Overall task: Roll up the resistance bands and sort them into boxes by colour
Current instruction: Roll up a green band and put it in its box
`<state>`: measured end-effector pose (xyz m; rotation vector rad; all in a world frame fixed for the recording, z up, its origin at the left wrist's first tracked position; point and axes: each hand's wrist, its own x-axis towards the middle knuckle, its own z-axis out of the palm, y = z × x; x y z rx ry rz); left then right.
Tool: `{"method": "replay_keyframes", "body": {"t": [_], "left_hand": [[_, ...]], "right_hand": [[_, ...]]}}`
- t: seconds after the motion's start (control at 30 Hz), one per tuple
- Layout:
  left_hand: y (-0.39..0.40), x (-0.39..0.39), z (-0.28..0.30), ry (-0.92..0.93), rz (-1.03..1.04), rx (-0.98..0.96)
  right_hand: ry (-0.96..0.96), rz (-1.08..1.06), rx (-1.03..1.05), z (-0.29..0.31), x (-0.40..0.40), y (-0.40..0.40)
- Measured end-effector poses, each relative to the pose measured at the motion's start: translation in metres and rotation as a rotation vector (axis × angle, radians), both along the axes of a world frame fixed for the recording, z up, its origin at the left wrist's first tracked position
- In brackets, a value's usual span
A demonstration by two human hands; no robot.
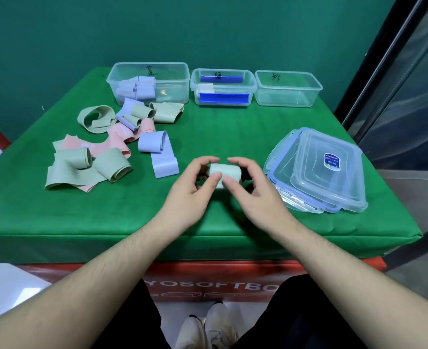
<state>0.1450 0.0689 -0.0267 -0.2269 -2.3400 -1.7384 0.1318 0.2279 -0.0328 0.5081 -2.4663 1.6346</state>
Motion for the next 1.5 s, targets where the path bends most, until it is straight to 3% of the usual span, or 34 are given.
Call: {"method": "replay_keyframes", "body": {"t": [0.3, 0.47, 0.57, 0.73, 0.9, 1.33, 1.5], "left_hand": [[0.017, 0.003, 0.029, -0.295, 0.03, 0.616], [0.021, 0.002, 0.047, -0.348, -0.019, 0.911], [0.014, -0.004, 0.056, -0.355, -0.034, 1.017], [-0.005, -0.011, 0.073, -0.411, -0.162, 1.019], [-0.013, -0.019, 0.085, -0.532, -0.279, 0.943], [-0.018, -0.082, 0.099, -0.671, -0.272, 1.071], [-0.032, -0.122, 0.097, -0.701, -0.247, 0.926]], "right_hand": [[-0.067, -0.014, -0.235, 0.028, 0.003, -0.017], [-0.074, -0.056, -0.301, 0.05, 0.004, -0.024], [-0.112, 0.041, -0.338, 0.062, 0.001, -0.024], [-0.126, 0.083, -0.169, 0.08, -0.012, -0.015], [-0.315, 0.363, -0.348, 0.097, -0.024, -0.022], [-0.085, 0.035, -0.173, 0.095, -0.087, -0.05], [-0.078, 0.161, -0.048, 0.097, -0.121, -0.043]]}}
